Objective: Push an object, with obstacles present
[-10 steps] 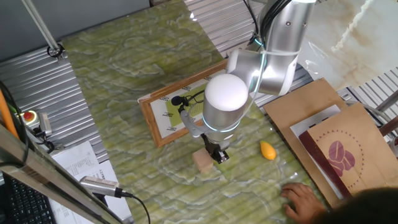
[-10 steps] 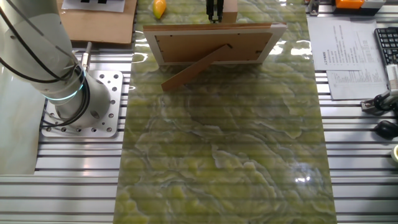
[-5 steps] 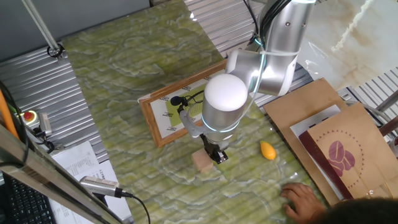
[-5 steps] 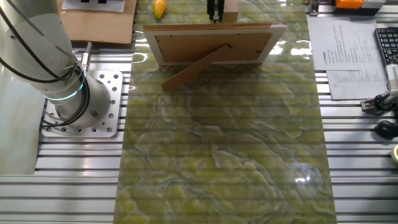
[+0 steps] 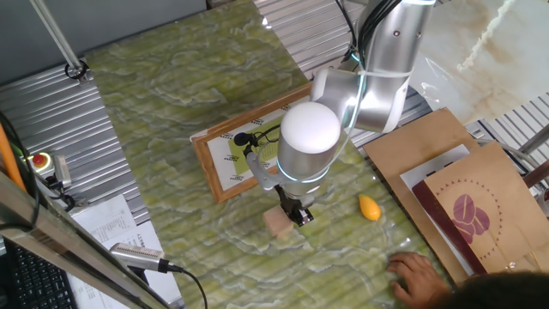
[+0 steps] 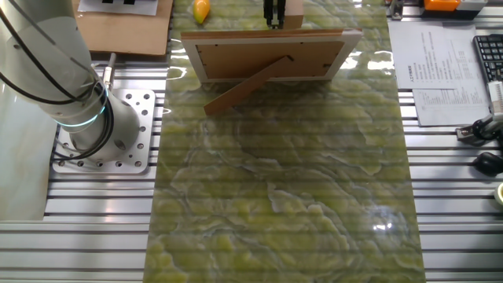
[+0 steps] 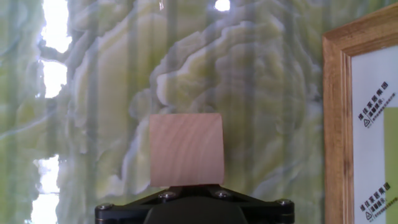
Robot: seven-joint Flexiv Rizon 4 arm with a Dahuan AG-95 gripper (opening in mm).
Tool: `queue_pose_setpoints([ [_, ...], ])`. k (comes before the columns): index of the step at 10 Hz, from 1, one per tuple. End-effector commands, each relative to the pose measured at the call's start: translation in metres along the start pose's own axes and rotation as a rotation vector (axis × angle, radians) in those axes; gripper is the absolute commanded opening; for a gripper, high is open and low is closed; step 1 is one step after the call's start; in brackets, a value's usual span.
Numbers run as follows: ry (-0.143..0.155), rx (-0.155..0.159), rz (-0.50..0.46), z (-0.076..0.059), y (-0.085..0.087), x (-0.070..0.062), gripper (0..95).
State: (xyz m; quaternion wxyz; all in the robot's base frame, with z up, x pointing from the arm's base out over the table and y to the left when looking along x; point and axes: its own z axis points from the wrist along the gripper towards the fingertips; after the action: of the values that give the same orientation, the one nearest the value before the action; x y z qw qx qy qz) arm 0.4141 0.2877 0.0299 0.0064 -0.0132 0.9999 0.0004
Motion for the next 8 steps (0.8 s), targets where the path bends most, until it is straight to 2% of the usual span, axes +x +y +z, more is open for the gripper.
queue_pose_setpoints([
  [1, -0.002, 0.000, -0.001, -0.0010, -0.0012, -0.0015, 0.0],
  [4, -0.004, -0.002, -0.013, -0.0026, -0.0019, -0.0040, 0.0],
  [8, -0.031, -0.003, -0.033, -0.0060, -0.0004, -0.0100, 0.0],
])
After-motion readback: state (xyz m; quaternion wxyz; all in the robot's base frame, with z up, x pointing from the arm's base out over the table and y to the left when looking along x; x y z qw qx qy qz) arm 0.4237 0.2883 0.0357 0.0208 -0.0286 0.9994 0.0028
